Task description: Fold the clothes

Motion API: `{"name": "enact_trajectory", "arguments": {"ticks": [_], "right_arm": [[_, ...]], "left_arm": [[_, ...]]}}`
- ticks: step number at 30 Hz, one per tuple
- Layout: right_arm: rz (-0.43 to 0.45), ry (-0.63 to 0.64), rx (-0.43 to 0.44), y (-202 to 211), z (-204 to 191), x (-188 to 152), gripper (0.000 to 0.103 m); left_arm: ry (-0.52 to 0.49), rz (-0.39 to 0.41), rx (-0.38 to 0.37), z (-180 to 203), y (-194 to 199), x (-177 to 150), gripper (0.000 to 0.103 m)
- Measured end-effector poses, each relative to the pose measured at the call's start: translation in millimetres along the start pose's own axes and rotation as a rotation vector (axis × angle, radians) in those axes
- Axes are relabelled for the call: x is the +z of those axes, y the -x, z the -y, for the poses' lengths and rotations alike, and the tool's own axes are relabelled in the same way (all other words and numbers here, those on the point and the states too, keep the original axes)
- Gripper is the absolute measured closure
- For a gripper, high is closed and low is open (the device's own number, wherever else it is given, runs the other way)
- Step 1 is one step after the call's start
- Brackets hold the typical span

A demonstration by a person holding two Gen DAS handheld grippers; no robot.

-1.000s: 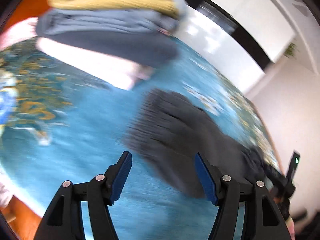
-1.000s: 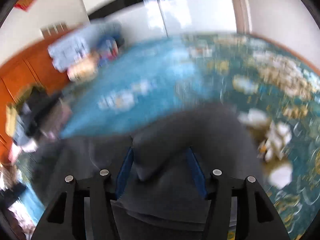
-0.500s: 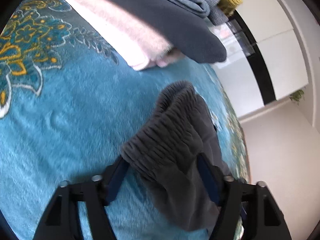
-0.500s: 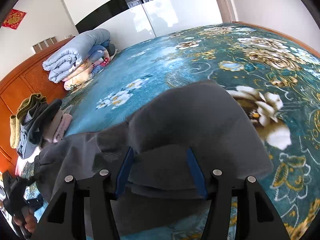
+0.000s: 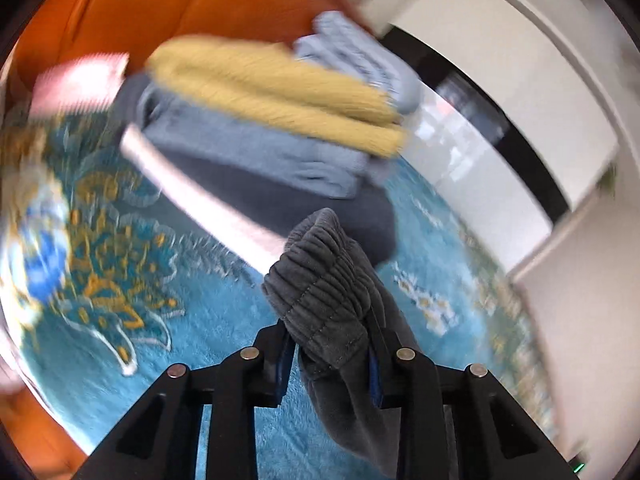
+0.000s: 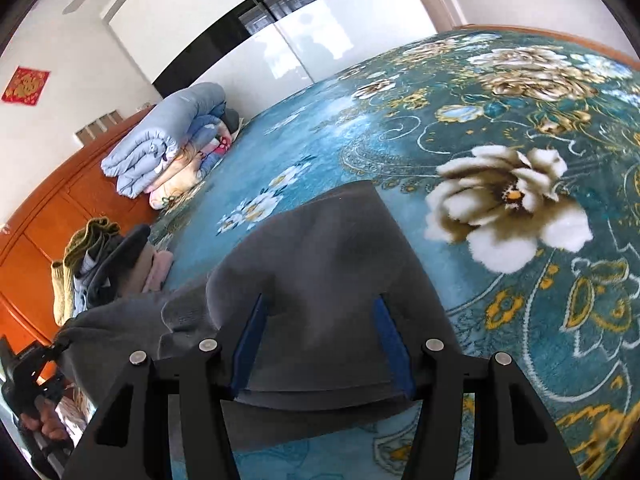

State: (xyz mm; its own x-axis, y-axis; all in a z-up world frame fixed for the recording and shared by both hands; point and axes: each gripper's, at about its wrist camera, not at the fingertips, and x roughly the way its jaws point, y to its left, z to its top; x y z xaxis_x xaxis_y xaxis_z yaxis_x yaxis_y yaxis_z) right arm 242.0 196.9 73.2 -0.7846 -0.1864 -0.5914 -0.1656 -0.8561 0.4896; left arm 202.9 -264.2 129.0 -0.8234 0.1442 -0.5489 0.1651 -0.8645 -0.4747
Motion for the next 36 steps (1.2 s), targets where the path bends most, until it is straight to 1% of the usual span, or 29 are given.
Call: {"name": "enact_trajectory", "arguments": {"ticks": [1, 3, 6, 8, 11, 13, 14, 16, 18, 20, 22, 24, 27, 28, 29, 30, 32, 35, 36], "right_arm": [[0.002, -0.005, -0.005, 0.3, 0.4, -0.2, 0.046], [0.010, -0.018, -0.012, 2.0, 2.9, -0.7, 0.046], [0.046, -0.067, -0.036, 10.2, 14.0, -0.8, 0.046], [0.065, -0.110, -0.056, 15.1, 23.1, -0.6, 0.046], [0.085, -0.194, -0.096, 20.7, 40.4, -1.5, 0.045], [0.090, -0.260, -0.118, 22.9, 54.4, -2.9, 0.045], [0.091, -0.289, -0.127, 23.7, 61.0, -3.7, 0.045], [0.088, -0.338, -0.136, 26.1, 72.0, -5.9, 0.045], [0.100, -0.377, -0.123, 30.9, 80.0, -8.8, 0.045], [0.113, -0.417, -0.113, 36.0, 88.9, -11.7, 0.045], [0.127, -0.455, -0.106, 41.1, 98.4, -14.7, 0.045], [0.115, -0.478, -0.088, 40.6, 106.1, -18.1, 0.045], [0.114, -0.476, -0.056, 42.3, 113.4, -19.4, 0.045], [0.116, -0.464, -0.055, 43.7, 113.9, -18.7, 0.045], [0.120, -0.447, -0.068, 45.8, 113.0, -17.8, 0.045], [0.123, -0.430, -0.080, 47.9, 112.3, -17.0, 0.045], [0.133, -0.417, -0.094, 52.4, 113.1, -16.9, 0.045], [0.134, -0.412, -0.096, 57.8, 115.4, -18.9, 0.045], [0.132, -0.412, -0.094, 59.5, 116.3, -20.0, 0.045]], "left_arm": [[-0.078, 0.017, 0.003, 21.5, 2.8, -4.3, 0.071], [-0.216, 0.055, -0.029, 65.7, 11.1, -13.7, 0.071], [-0.376, 0.082, -0.105, 136.4, 14.3, -24.5, 0.071], [-0.473, 0.082, -0.143, 182.2, 12.1, -36.2, 0.071], [-0.608, 0.043, -0.213, 245.4, -2.1, -65.3, 0.071], [-0.677, -0.038, -0.264, 278.2, -18.3, -88.2, 0.071], [-0.699, -0.077, -0.276, 288.8, -26.4, -98.2, 0.071], [-0.725, -0.143, -0.263, 299.4, -42.7, -118.7, 0.071], [-0.752, -0.208, -0.249, 309.9, -59.1, -139.2, 0.071], [-0.783, -0.269, -0.234, 318.7, -74.0, -158.5, 0.066], [-0.833, -0.308, -0.217, 319.7, -82.7, -173.2, 0.064], [-0.873, -0.342, -0.206, 318.7, -87.7, -186.1, 0.064], [-0.895, -0.347, -0.193, 321.3, -85.4, -198.1, 0.061], [-0.897, -0.351, -0.205, 324.0, -83.2, -199.1, 0.048], [-0.890, -0.366, -0.237, 325.6, -79.8, -198.6, 0.026], [-0.885, -0.375, -0.269, 327.5, -75.5, -198.2, 0.022], [-0.885, -0.367, -0.320, 330.6, -63.7, -196.6, 0.021], [-0.902, -0.312, -0.346, 326.3, -43.9, -187.7, 0.021], [-0.891, -0.300, -0.358, 321.9, -38.3, -182.2, 0.021]]}}
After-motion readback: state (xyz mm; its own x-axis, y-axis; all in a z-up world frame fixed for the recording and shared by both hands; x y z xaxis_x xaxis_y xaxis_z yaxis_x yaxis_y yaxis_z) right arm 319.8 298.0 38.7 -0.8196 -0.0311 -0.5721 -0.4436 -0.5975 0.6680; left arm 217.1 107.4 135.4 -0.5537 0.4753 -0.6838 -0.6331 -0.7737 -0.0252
